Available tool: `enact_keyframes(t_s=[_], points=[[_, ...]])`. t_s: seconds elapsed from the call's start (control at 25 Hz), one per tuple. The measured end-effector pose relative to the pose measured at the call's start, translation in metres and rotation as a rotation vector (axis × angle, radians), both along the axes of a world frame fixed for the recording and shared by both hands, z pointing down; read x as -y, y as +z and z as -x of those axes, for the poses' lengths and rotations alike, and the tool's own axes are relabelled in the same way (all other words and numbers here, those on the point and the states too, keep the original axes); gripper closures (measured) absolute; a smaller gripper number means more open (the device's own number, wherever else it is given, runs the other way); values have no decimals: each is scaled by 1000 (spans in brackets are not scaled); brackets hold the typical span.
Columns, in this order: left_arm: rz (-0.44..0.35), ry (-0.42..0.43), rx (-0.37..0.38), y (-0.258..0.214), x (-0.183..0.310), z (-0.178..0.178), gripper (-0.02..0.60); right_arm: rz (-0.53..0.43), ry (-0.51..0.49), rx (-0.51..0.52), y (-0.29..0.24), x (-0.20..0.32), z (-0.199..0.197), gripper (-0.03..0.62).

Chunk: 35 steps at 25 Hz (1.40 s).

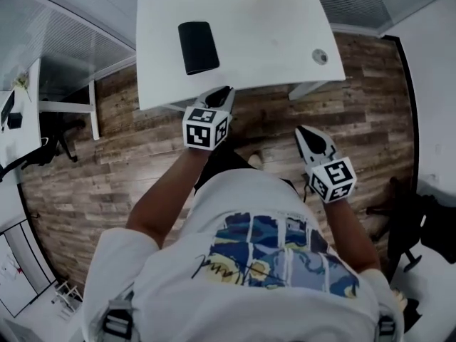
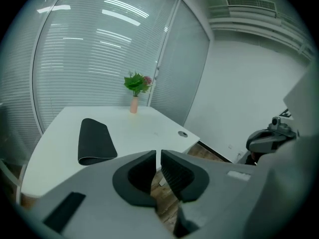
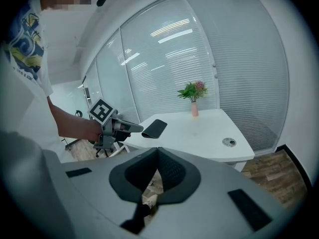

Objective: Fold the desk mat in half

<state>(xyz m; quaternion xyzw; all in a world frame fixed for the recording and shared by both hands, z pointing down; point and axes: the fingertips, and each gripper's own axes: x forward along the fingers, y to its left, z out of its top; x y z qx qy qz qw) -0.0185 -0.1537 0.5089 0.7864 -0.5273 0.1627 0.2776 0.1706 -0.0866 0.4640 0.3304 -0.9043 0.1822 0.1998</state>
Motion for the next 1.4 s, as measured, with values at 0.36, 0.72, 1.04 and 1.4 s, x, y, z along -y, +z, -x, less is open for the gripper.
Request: enact_keyframes(t_s=[0.36, 0.72, 1.04, 1.4], points=[[-36, 44, -55, -37, -82, -27, 577, -22, -114, 26, -12, -20, 5, 595], [-36, 48, -102, -51, -127, -44, 578, -35, -180, 39, -19, -35, 3, 595], [-47, 45, -96, -58, -139, -49, 578, -56, -216, 49, -23, -40, 1, 595], [-56, 46, -78, -59, -139, -50, 578, -62, -226, 55, -24, -41, 3, 595]])
